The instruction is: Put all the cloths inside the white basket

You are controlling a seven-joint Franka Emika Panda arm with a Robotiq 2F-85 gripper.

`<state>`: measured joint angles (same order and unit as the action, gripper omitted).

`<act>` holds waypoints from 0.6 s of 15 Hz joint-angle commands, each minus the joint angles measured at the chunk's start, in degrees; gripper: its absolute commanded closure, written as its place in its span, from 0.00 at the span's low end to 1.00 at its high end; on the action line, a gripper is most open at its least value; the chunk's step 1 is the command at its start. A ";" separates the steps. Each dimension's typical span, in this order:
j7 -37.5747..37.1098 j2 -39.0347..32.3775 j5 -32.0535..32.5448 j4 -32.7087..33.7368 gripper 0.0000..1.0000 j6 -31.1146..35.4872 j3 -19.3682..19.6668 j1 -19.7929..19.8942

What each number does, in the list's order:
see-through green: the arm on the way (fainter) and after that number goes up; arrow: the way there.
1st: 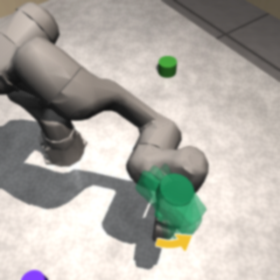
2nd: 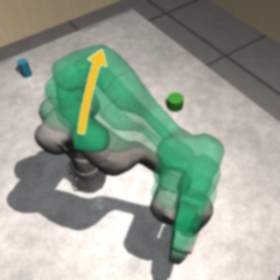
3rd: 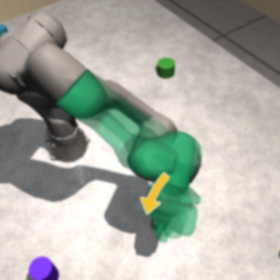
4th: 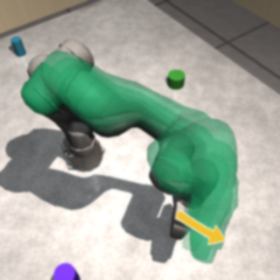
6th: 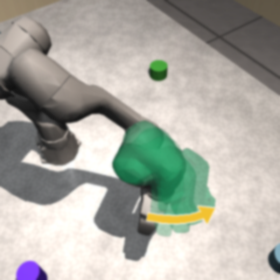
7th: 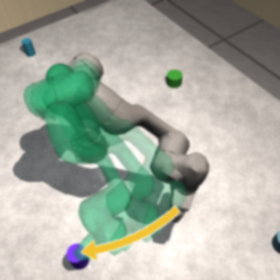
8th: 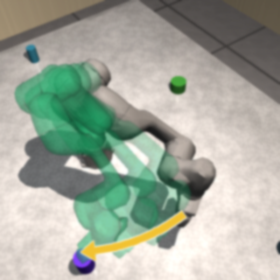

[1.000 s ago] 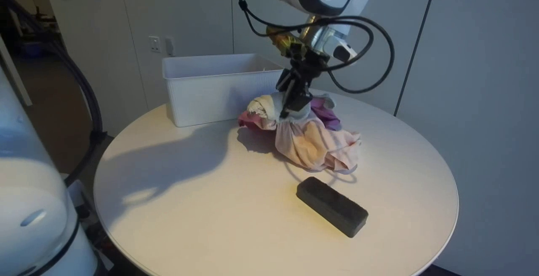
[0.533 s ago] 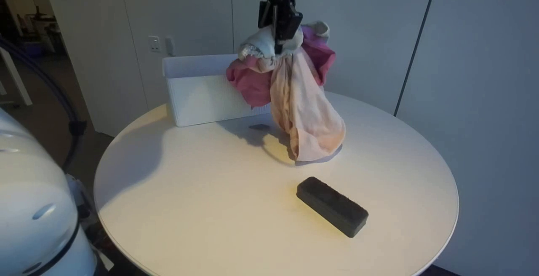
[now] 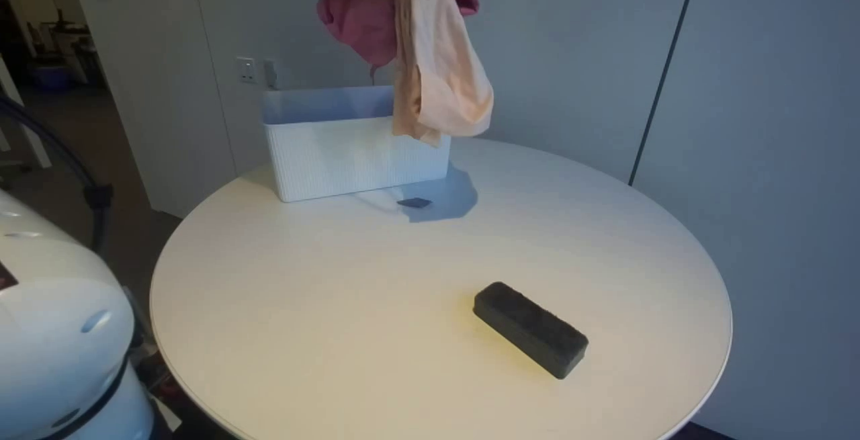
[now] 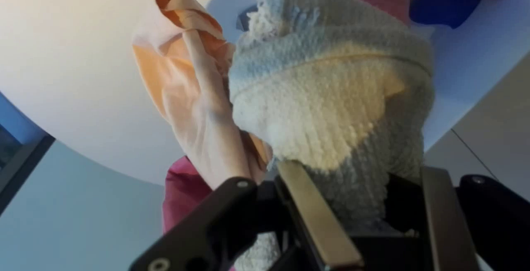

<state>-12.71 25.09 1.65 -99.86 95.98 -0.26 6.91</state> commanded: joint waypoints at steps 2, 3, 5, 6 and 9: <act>1.85 -6.07 3.76 11.00 0.90 2.35 -5.85 -4.57; 2.69 -7.14 4.17 11.20 0.90 4.73 -6.53 -5.48; 3.59 -7.80 3.46 8.90 0.90 11.65 -7.58 -7.52; 2.90 -6.72 1.75 4.13 0.90 17.58 -8.10 -8.81; 2.04 -5.59 -4.81 -8.64 0.90 29.32 -8.25 -12.26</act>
<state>-10.73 17.40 1.71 -97.54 115.12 -8.68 -2.71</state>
